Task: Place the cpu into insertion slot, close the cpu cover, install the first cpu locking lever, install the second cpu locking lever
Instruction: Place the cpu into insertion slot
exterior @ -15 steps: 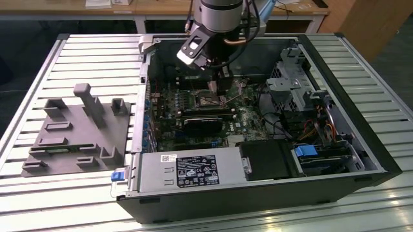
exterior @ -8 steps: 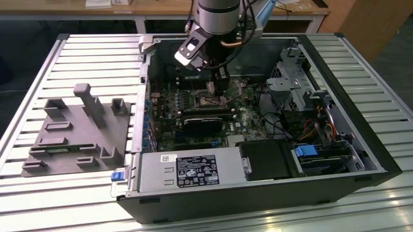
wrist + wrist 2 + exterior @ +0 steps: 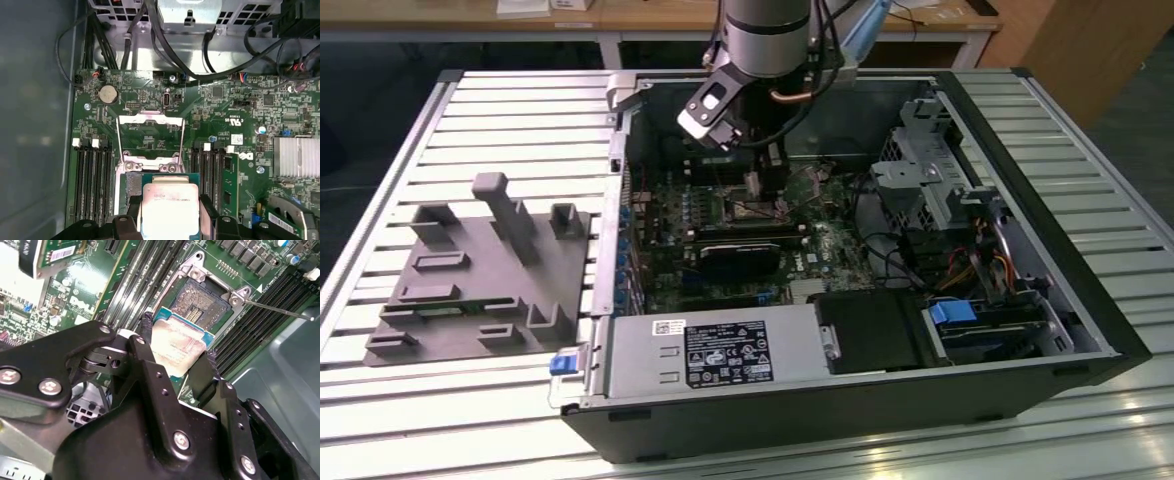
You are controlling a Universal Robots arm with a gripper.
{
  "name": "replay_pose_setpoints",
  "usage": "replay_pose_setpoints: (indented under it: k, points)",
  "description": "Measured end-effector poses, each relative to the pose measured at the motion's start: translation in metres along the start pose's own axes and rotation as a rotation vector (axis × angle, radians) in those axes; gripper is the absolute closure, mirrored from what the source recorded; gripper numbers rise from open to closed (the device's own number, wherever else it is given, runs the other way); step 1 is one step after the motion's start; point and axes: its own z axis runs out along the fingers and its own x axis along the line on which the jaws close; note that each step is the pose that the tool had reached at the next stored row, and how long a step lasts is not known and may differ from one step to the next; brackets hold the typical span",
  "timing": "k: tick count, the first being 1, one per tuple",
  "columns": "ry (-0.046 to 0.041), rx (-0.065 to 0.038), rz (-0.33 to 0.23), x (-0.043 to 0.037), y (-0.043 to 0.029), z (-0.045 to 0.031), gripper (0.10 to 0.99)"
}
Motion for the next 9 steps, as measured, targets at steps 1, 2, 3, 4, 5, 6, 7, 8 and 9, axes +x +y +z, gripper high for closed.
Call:
replay_pose_setpoints:
  k: [1, 2, 3, 4, 5, 6, 7, 8, 9]
  points:
    - [0.0000, 0.000, 0.000, 0.0002, -0.0005, 0.0010, 0.549]
    - [0.0005, 0.000, 0.000, 0.0004, -0.0011, 0.0021, 0.549]
    - [0.0014, 0.000, 0.000, 0.0004, -0.0017, 0.0031, 0.549]
    - [0.0025, 0.000, 0.000, 0.0004, -0.0023, 0.0041, 0.549]
    - [0.0039, 0.000, 0.000, 0.0004, -0.0029, 0.0052, 0.549]
    - [0.0052, 0.000, -0.001, 0.0005, -0.0033, 0.0064, 0.549]
    - [0.0062, 0.000, -0.003, 0.0005, -0.0036, 0.0075, 0.549]
    - [0.0070, 0.000, -0.006, 0.0005, -0.0038, 0.0087, 0.549]
    - [0.0074, 0.000, -0.008, 0.0006, -0.0040, 0.0097, 0.549]
